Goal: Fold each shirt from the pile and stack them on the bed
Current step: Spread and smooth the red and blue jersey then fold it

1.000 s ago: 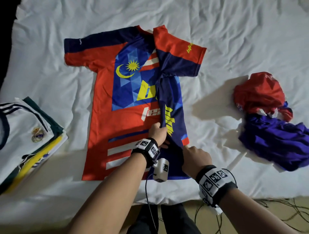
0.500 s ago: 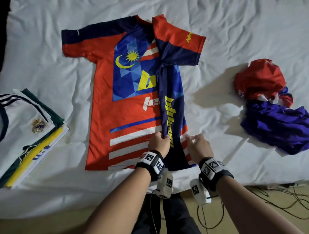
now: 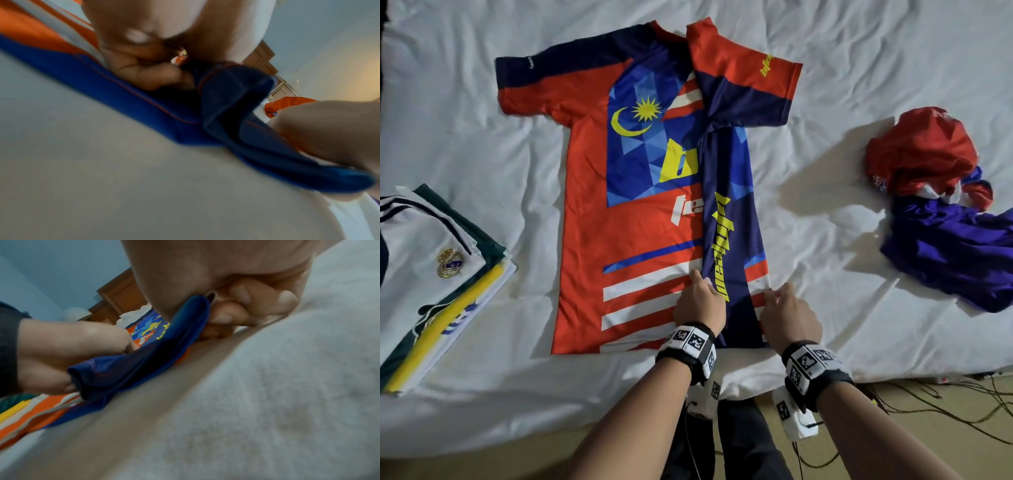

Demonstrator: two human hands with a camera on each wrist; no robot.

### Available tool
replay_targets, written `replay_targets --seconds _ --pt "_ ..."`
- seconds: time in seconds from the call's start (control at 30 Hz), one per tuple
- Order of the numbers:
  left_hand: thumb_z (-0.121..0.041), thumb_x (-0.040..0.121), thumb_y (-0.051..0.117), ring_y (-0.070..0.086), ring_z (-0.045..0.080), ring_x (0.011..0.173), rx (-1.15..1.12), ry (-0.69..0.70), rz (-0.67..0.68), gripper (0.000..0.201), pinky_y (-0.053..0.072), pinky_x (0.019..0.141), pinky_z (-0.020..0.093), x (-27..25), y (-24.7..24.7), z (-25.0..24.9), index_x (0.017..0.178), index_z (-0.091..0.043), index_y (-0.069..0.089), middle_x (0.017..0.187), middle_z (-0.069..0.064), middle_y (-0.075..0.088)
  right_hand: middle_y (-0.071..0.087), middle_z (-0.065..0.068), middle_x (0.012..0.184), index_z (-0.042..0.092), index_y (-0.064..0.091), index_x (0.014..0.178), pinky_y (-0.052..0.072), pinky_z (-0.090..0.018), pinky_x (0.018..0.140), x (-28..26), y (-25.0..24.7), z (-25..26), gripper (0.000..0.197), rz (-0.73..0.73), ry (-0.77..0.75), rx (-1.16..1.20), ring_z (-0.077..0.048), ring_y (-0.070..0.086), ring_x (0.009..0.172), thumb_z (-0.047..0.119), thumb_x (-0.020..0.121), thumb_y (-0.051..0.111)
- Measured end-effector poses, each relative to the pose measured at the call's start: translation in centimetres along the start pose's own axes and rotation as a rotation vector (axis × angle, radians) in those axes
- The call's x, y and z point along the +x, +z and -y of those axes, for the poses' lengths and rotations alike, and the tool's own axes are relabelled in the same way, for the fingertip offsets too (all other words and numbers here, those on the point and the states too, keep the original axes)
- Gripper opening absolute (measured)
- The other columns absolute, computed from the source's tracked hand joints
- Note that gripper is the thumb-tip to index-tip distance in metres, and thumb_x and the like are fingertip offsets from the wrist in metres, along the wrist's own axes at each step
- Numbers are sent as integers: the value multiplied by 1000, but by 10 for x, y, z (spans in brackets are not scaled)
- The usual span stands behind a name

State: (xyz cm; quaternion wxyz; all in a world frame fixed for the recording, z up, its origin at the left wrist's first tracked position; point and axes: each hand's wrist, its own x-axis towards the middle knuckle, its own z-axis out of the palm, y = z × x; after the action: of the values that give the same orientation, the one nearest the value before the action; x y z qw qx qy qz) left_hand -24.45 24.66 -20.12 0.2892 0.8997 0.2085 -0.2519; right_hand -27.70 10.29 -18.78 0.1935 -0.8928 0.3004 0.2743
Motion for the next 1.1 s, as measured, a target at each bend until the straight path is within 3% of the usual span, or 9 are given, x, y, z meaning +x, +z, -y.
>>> replay_targets --seconds 0.13,0.23,0.4,0.57,0.67,0.77,0.83,0.97,1.1 --pt "-53 105 37 64 40 113 15 -15 18 48 47 89 44 6 -4 -2 129 -14 50 121 19 68 57 -7 119 24 47 121 41 -39 68 -4 0 3 28 -168 -209 1 -37 62 101 24 93 51" --pt "-46 105 41 65 38 111 91 45 20 40 48 87 43 10 1 -1 129 -14 49 118 16 70 53 -5 118 22 55 120 40 -36 63 3 4 5 26 -189 -343 -33 -33 57 105 24 94 55" --pt "-41 107 39 66 39 107 170 87 21 35 49 86 44 10 2 4 126 -13 49 115 15 70 56 -6 107 20 58 109 40 -38 65 21 2 6 16 -127 -291 -66 -38 63 94 29 101 47" --pt "-28 102 53 62 39 113 218 139 -103 29 49 82 44 3 -6 -1 126 -14 48 126 16 62 57 -12 122 12 52 110 37 -40 76 27 -14 12 20 -124 -13 47 -39 60 106 22 100 38" --pt "-14 89 56 34 43 146 347 429 -226 67 39 107 59 0 8 -7 153 -14 38 161 22 30 48 -14 140 13 52 130 42 -47 89 18 -10 19 50 -294 -233 83 -40 47 124 27 86 34" --pt "-23 98 51 -3 35 158 539 612 -135 73 13 122 64 15 22 9 164 -17 19 172 13 -3 17 -11 168 21 30 158 19 -53 121 22 12 18 74 -138 -515 -131 -32 15 154 43 88 18" --pt "-36 101 52 5 35 158 571 600 -112 70 13 122 65 30 18 29 163 -19 24 172 10 5 5 -6 171 23 17 163 8 -53 125 34 22 5 72 -49 -515 -213 -28 1 158 46 95 10" --pt "-42 102 46 13 40 156 605 565 -82 66 14 121 67 43 -6 53 161 -17 30 170 16 16 -5 -7 171 21 4 164 5 -51 125 43 13 -8 74 -44 -436 -228 -29 -3 158 47 95 10" --pt "-45 100 28 18 42 155 527 512 -72 67 22 117 70 47 -39 45 160 -15 32 168 19 21 -5 -8 171 18 8 164 5 -51 126 39 -16 19 75 -90 -489 -175 -29 -4 157 51 97 10"
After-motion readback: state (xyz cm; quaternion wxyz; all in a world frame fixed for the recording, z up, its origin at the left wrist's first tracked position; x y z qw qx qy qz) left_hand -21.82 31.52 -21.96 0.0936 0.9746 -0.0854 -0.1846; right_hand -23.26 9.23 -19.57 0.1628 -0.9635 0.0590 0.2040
